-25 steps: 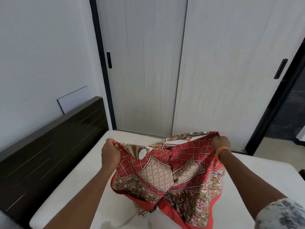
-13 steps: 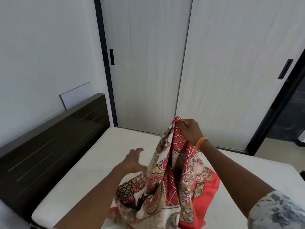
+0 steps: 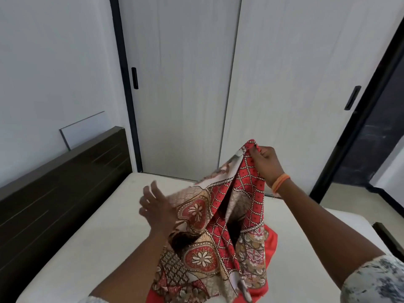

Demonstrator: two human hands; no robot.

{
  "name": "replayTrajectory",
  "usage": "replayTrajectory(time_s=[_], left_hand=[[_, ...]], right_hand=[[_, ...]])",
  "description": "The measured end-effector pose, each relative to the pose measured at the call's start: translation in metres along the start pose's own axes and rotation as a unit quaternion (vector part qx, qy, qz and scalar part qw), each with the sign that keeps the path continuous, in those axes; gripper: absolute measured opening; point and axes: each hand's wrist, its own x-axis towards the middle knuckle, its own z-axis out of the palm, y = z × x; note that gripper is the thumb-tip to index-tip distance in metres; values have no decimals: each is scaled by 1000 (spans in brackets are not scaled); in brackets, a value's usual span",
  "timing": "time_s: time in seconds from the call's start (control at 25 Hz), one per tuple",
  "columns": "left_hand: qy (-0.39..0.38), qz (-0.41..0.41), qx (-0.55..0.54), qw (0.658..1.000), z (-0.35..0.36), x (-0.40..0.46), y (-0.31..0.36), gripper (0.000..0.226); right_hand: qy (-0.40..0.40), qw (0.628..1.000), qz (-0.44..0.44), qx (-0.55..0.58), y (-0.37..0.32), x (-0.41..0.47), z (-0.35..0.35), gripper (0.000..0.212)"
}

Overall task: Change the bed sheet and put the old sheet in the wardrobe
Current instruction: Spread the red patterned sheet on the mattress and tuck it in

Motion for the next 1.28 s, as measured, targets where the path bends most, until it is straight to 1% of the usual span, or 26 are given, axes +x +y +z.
replayTrajectory(time_s=[0.04, 0.08, 0.12, 0.16, 0.24, 0.28, 0.32, 0.36, 0.4, 0.44, 0.48, 0.52, 0.6, 0.64, 0.68, 0.72, 0.76, 0.8, 0.84, 0.88, 0.96, 1.0, 1.08, 1.16, 1.24, 1.28], left_hand=[[-39, -44, 9, 998, 0, 6, -5, 64], [-77, -85, -16, 993, 1, 10, -8, 38], [-104, -118, -78, 984, -1, 10, -8, 18], [-111, -131, -146, 974, -3, 8, -3, 13], [-106, -114, -247, 956, -15, 10, 22, 14], [-109, -97, -281, 949, -24, 12, 42, 13], [-121, -71, -309, 941, -34, 15, 65, 16], [-138, -21, -322, 936, -46, 16, 88, 22], [-159, 60, -305, 937, -56, 18, 108, 23], [-180, 152, -266, 935, -67, 17, 124, 17], [-195, 225, -229, 927, -75, 17, 135, 14], [-194, 275, -209, 918, -83, 19, 141, 19], [-152, 308, -212, 915, -94, 27, 139, 26], [-122, 311, -214, 918, -97, 30, 134, 28], [-91, 314, -196, 924, -99, 31, 127, 30], [-53, 324, -159, 931, -95, 32, 117, 30], [-19, 321, -109, 941, -88, 27, 104, 28], [4, 289, -72, 955, -78, 21, 90, 23], [11, 220, -58, 974, -69, 15, 77, 19], [5, 128, -52, 990, -60, 12, 66, 16], [-41, -36, -5, 998, -52, 15, 48, 20], [-75, -89, 19, 993, -54, 21, 39, 26], [-98, -145, 19, 984, -64, 30, 14, 31], [-69, -170, -1, 983, -72, 36, -15, 28], [-47, -179, -29, 982, -77, 45, -30, 20], [-39, -194, -67, 978, -79, 51, -29, 18]], right_hand=[[6, 1000, 11, 4, 1, -1, -4, 51], [4, 1000, 12, -9, 3, 0, -8, 51], [-2, 998, 7, -58, 6, 1, -13, 49], [-10, 988, 0, -157, 8, 4, -19, 45], [-20, 917, 27, -398, 8, 1, -28, 29], [-42, 888, 44, -457, 6, -5, -26, 45], [-84, 885, 28, -457, 4, -12, -19, 68], [-136, 895, -1, -425, 0, -19, -6, 87], [-190, 899, -32, -394, -7, -26, 11, 102], [-234, 895, -55, -375, -14, -31, 28, 109], [-250, 891, -76, -370, -16, -30, 41, 103], [-241, 890, -94, -375, -19, -26, 50, 82], [-195, 872, -112, -434, -33, -17, 56, 27], [-174, 847, -141, -482, -38, -14, 56, 11], [-155, 822, -175, -520, -42, -13, 55, 5], [-132, 806, -203, -540, -46, -10, 53, 6], [-103, 804, -227, -540, -50, -7, 51, 7], [-71, 809, -243, -530, -56, -5, 50, 9], [-40, 818, -251, -516, -62, -3, 48, 12], [-13, 827, -252, -502, -68, 0, 46, 14], [29, 838, -248, -486, -75, 2, 38, 15], [49, 842, -237, -482, -76, 2, 32, 16], [100, 858, -186, -468, -71, 1, 12, 19], [139, 871, -127, -454, -60, 0, -9, 18], [146, 870, -96, -460, -50, -1, -19, 15], [146, 872, -80, -460, -46, -1, -20, 14]])
